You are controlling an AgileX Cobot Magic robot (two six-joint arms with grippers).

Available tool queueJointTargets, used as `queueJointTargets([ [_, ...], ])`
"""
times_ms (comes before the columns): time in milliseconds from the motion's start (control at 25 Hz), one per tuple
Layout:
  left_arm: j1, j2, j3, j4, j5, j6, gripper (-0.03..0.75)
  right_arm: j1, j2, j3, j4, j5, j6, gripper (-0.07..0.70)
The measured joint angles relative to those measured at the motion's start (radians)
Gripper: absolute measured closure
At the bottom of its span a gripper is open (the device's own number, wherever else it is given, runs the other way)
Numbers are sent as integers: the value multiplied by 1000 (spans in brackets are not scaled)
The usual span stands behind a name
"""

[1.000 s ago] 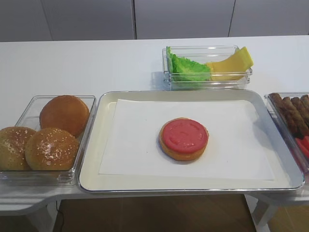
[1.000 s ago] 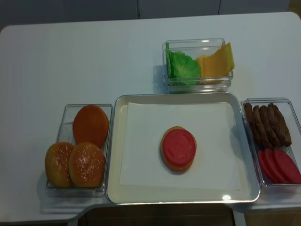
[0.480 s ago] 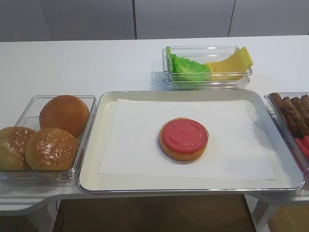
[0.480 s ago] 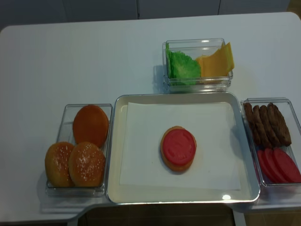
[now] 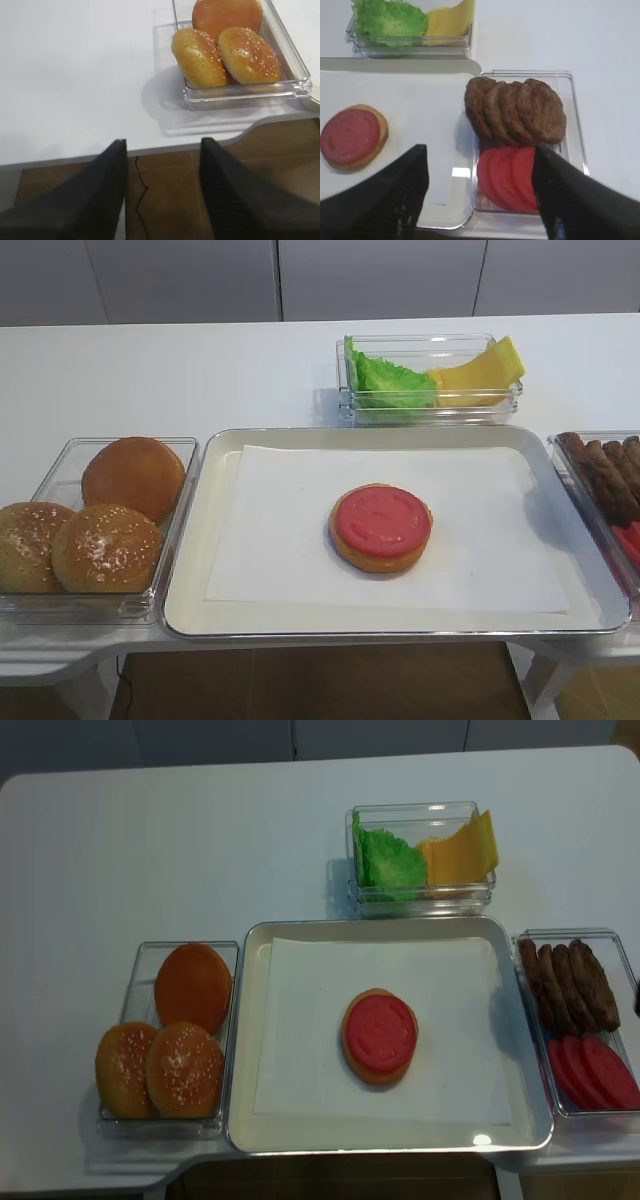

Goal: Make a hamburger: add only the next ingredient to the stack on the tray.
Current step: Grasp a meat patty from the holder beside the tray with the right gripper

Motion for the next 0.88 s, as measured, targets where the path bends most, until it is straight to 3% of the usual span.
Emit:
queueJointTargets([
  [240,0,0,0,0,0,0,367,70,272,-168,20,-2,-11,151],
  [640,0,0,0,0,0,0,367,229,734,-448,-233,206,202,156],
  [880,0,0,0,0,0,0,367,248,908,-491,-284,219,249,156],
])
